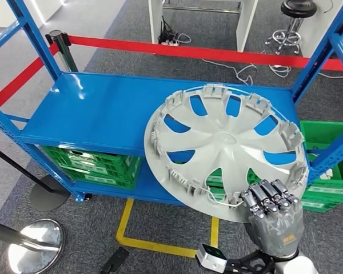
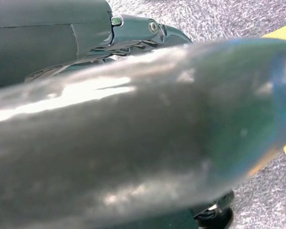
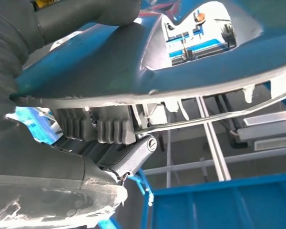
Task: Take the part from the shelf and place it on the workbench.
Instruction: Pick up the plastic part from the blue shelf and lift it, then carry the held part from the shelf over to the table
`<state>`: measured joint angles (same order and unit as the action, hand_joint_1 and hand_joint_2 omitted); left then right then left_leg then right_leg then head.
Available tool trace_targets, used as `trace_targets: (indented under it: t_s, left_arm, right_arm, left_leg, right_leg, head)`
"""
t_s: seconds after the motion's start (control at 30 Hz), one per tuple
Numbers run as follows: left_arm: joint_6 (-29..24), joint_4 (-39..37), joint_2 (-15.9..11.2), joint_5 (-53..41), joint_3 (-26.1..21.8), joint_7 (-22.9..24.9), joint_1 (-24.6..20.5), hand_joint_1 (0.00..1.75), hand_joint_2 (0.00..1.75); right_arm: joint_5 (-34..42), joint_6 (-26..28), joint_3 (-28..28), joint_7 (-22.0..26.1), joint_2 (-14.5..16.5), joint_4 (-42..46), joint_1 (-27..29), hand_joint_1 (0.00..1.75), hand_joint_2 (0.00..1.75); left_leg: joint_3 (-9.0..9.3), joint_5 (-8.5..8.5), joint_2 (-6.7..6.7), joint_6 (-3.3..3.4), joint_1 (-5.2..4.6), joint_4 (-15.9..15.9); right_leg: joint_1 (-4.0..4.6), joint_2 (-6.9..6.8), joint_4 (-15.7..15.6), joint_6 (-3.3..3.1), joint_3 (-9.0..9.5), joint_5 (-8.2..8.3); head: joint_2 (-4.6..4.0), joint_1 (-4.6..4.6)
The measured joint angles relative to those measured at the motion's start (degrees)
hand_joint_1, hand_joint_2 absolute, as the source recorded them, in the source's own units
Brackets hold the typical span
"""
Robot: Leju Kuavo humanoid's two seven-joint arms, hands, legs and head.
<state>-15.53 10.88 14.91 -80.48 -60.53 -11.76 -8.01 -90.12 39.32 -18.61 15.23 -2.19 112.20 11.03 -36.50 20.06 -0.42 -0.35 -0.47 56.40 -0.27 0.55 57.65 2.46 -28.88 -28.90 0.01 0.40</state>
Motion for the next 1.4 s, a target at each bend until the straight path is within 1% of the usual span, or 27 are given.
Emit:
trace_targets:
  t_s: [0.03,0.1,0.17,0.2,0.23,0.3,0.33,0.4,0.43,0.5,0.57,0.6,0.67,0.7,0.73,0.8,0.87,0.93,0.97,1.03,1.07,1.13,1.2,1.23,1.27,1.3,1.4]
  left_arm:
    - [0.0,0.0,0.0,0.0,0.0,0.0,0.0,0.0,0.0]
    - [0.0,0.0,0.0,-0.1,0.1,0.0,0.0,0.0,0.0]
    - [0.0,0.0,0.0,-0.1,0.2,-0.1,0.0,0.0,0.0]
    - [0.0,0.0,0.0,-0.1,0.2,-0.1,0.0,0.0,0.0]
    - [0.0,0.0,0.0,-0.2,0.3,-0.1,0.0,0.0,0.0]
    - [0.0,0.0,0.0,-0.2,0.3,-0.1,0.0,0.0,0.0]
    - [0.0,0.0,0.0,-0.2,0.3,-0.1,-0.1,0.0,0.0]
    - [0.0,0.0,0.0,-0.2,0.4,-0.1,-0.3,0.0,0.0]
    - [-0.1,0.0,0.0,-0.2,0.4,-0.1,-0.4,0.0,0.0]
    - [-0.1,0.0,0.1,-0.1,0.5,0.0,-0.3,0.0,0.0]
    - [-0.1,0.0,0.1,-0.1,0.5,0.2,-0.1,0.0,0.0]
    - [-0.1,0.0,0.2,0.0,0.5,0.2,0.0,0.0,0.0]
    - [-0.2,0.0,0.2,0.1,0.5,0.2,0.0,0.0,0.0]
    - [-0.2,0.0,0.2,0.1,0.5,0.2,-0.1,0.0,0.0]
    - [-0.2,0.0,0.2,0.1,0.6,0.3,0.0,0.0,0.0]
    - [-0.2,0.0,0.2,0.1,0.7,0.7,0.0,0.0,0.0]
    - [-0.2,0.0,0.2,0.0,0.8,1.3,-0.1,0.0,0.0]
    - [-0.3,0.0,0.4,0.0,1.0,1.6,-0.3,0.0,0.0]
    - [-0.3,0.0,0.4,-0.1,1.1,1.6,-0.3,0.0,0.0]
    - [-0.3,0.0,0.3,-0.1,1.2,1.7,-0.2,0.0,0.0]
    - [-0.3,0.0,0.3,-0.2,1.2,1.8,-0.1,0.0,0.0]
    - [-0.3,0.0,0.2,-0.2,1.3,2.0,0.0,0.0,0.0]
    - [-0.3,0.0,0.2,-0.2,1.3,2.1,0.0,0.0,0.0]
    - [-0.3,0.0,0.2,-0.2,1.3,2.2,0.0,0.0,0.0]
    - [-0.2,0.0,0.1,-0.1,1.4,2.3,0.1,0.0,0.0]
    - [-0.2,0.0,0.1,-0.1,1.4,2.5,0.1,0.0,0.0]
    - [0.0,0.0,0.1,-0.1,1.6,2.7,0.0,0.0,0.0]
  right_arm:
    - [0.0,0.0,0.0,0.2,0.0,0.0,0.0,1.75,1.75]
    - [0.0,0.0,0.1,0.5,0.0,0.0,0.0,1.75,1.75]
    - [0.0,0.0,0.2,0.6,0.0,0.0,0.0,1.75,1.75]
    - [0.0,0.0,0.2,0.7,0.0,0.0,0.0,1.75,1.75]
    - [0.0,0.0,0.3,0.7,0.0,0.0,0.0,1.75,1.75]
    - [0.0,0.0,0.3,0.9,0.0,0.0,0.0,1.75,1.75]
    - [0.0,0.0,0.4,1.4,0.0,0.0,0.0,1.75,1.75]
    - [0.0,0.0,0.7,3.4,0.0,0.3,-0.1,1.75,1.75]
    - [0.0,0.0,1.0,4.7,0.1,0.5,-0.1,1.75,1.75]
    - [0.0,0.0,1.6,6.8,0.4,0.7,-0.1,1.75,1.75]
    - [0.0,0.0,2.2,8.2,0.7,0.8,0.0,1.75,1.75]
    - [0.0,0.0,2.5,8.7,0.8,0.8,0.0,1.75,1.75]
    - [0.0,0.0,3.2,9.9,1.2,0.8,0.0,1.75,1.75]
    - [0.0,0.0,3.6,10.6,1.4,0.9,0.1,1.75,1.75]
    - [0.0,0.0,4.1,11.3,1.7,1.1,0.1,1.75,1.75]
    - [0.0,0.0,5.2,13.1,2.5,1.7,0.2,1.75,1.75]
    - [0.0,0.0,6.2,14.6,3.4,2.5,0.1,1.75,1.75]
    - [0.0,0.0,7.1,15.6,4.3,3.3,0.1,1.75,1.75]
    - [0.0,0.0,7.5,15.9,4.6,3.6,0.1,1.75,1.75]
    - [0.0,0.0,8.1,16.4,5.2,4.1,0.1,1.75,1.75]
    - [0.0,0.0,8.3,16.6,5.4,4.3,0.1,1.75,1.75]
    - [0.0,0.0,8.7,16.9,5.9,4.6,0.1,1.75,1.75]
    - [0.0,0.0,8.9,17.2,6.1,4.9,0.2,1.75,1.75]
    - [0.0,0.0,9.0,17.3,6.2,5.0,0.2,1.75,1.75]
    - [0.0,0.0,9.0,17.3,6.3,5.1,0.2,1.75,1.75]
    - [0.0,0.0,9.0,17.3,6.4,5.3,0.1,1.75,1.75]
    - [0.0,0.0,9.1,17.3,6.7,5.9,0.0,1.75,1.75]
  left_leg:
    - [-0.36,0.47,-0.02,-0.33,0.06,0.3]
    - [-1.87,4.3,-0.05,-0.96,0.19,3.9]
    - [-4.0,9.58,-0.03,-1.35,0.28,11.1]
    - [-4.57,10.96,-0.03,-1.43,0.3,14.2]
    - [-4.41,11.14,-0.03,-1.43,0.31,15.8]
    - [-1.27,8.78,-0.03,-1.24,0.3,13.2]
    - [1.45,7.46,-0.03,-1.06,0.3,9.7]
    - [6.32,6.77,-0.08,-0.65,0.21,2.2]
    - [7.51,7.03,-0.14,-0.45,0.13,0.0]
    - [7.53,7.0,-0.2,0.14,0.05,-1.3]
    - [6.89,6.21,-0.07,0.94,0.18,-1.5]
    - [6.54,5.76,0.02,1.33,0.27,-1.5]
    - [5.63,5.02,0.08,1.88,0.18,-1.5]
    - [5.07,4.65,0.09,2.01,0.1,-1.5]
    - [4.5,4.27,0.02,2.04,0.01,-1.4]
    - [3.42,3.43,-0.45,1.89,-0.16,-1.4]
    - [2.57,2.58,-1.16,1.58,-0.28,-1.4]
    - [1.89,1.68,-1.89,1.1,-0.26,-1.3]
    - [1.58,1.21,-2.3,0.75,-0.2,-1.2]
    - [1.02,0.66,-3.04,0.03,-0.08,-1.1]
    - [0.55,1.34,-2.85,-0.33,-0.04,-0.4]
    - [-1.55,5.17,-1.59,-1.07,0.17,4.4]
    - [-4.42,9.33,-0.58,-1.83,0.53,12.2]
    - [-5.15,10.06,-0.39,-2.13,0.73,14.8]
    - [-4.86,9.64,-0.26,-2.38,0.92,15.3]
    - [-3.38,8.34,0.06,-2.59,1.1,13.5]
    - [3.59,4.69,3.12,-2.88,1.21,2.9]
  right_leg:
    - [-0.04,-0.05,-0.1,-0.55,-0.41,0.49]
    - [-0.24,-0.22,-0.4,-1.58,-1.46,1.71]
    - [-0.22,-0.29,-0.3,-1.95,-2.78,2.84]
    - [-0.22,-0.32,-0.3,-1.96,-3.51,3.38]
    - [-0.22,-0.34,-0.3,-1.92,-4.23,3.9]
    - [-0.23,-0.35,-0.3,-1.66,-5.54,4.93]
    - [-0.25,-0.32,-0.3,-1.44,-6.07,5.39]
    - [-0.14,-0.4,-0.2,-0.87,-6.99,6.25]
    - [-0.1,-0.47,-0.2,-0.57,-7.35,6.74]
    - [-0.13,-0.53,-0.4,0.07,-7.86,7.74]
    - [-0.22,-0.47,0.6,0.66,-8.59,6.4]
    - [-0.23,-0.43,2.8,0.93,-9.31,4.32]
    - [-0.25,-0.43,10.1,1.28,-11.19,-0.88]
    - [-0.25,-0.43,13.8,1.38,-11.96,-2.48]
    - [-0.24,-0.43,15.9,1.38,-12.07,-2.71]
    - [-0.2,-0.19,14.4,1.06,-9.49,-0.1]
    - [-0.16,1.6,6.9,0.15,-3.81,1.78]
    - [-0.11,3.31,0.2,-0.5,0.7,0.75]
    - [-0.04,3.48,-1.4,-0.67,1.58,0.09]
    - [-0.06,2.4,-2.2,-0.94,1.47,0.28]
    - [-0.18,1.83,-2.3,-1.2,1.31,0.61]
    - [-0.42,0.47,-2.5,-1.64,0.9,1.22]
    - [-0.46,-0.91,-2.4,-1.81,0.32,1.63]
    - [-0.48,-1.62,-2.4,-1.77,0.06,1.79]
    - [-0.53,-2.29,-2.3,-1.68,-0.15,1.92]
    - [-0.61,-2.97,-2.2,-1.55,-0.31,2.0]
    - [-0.57,-4.71,-1.6,-0.74,-0.81,1.78]
  head:
    - [0.0,-0.06]
    - [-0.01,-0.28]
    - [-0.01,-0.44]
    - [-0.01,-0.44]
    - [-0.01,-0.43]
    - [0.0,-0.43]
    - [0.0,-0.44]
    - [0.0,-0.42]
    - [-0.01,-0.41]
    - [0.0,-0.42]
    - [0.0,-0.29]
    - [0.0,-0.18]
    - [0.0,0.04]
    - [0.0,0.03]
    - [0.0,0.02]
    - [0.01,0.01]
    - [0.02,-0.02]
    - [0.01,-0.04]
    - [0.0,-0.05]
    - [-0.01,-0.02]
    - [-0.01,-0.18]
    - [-0.01,-0.57]
    - [-0.01,-0.81]
    - [-0.01,-0.8]
    - [-0.01,-0.81]
    - [-0.01,-0.81]
    - [-0.01,-0.94]
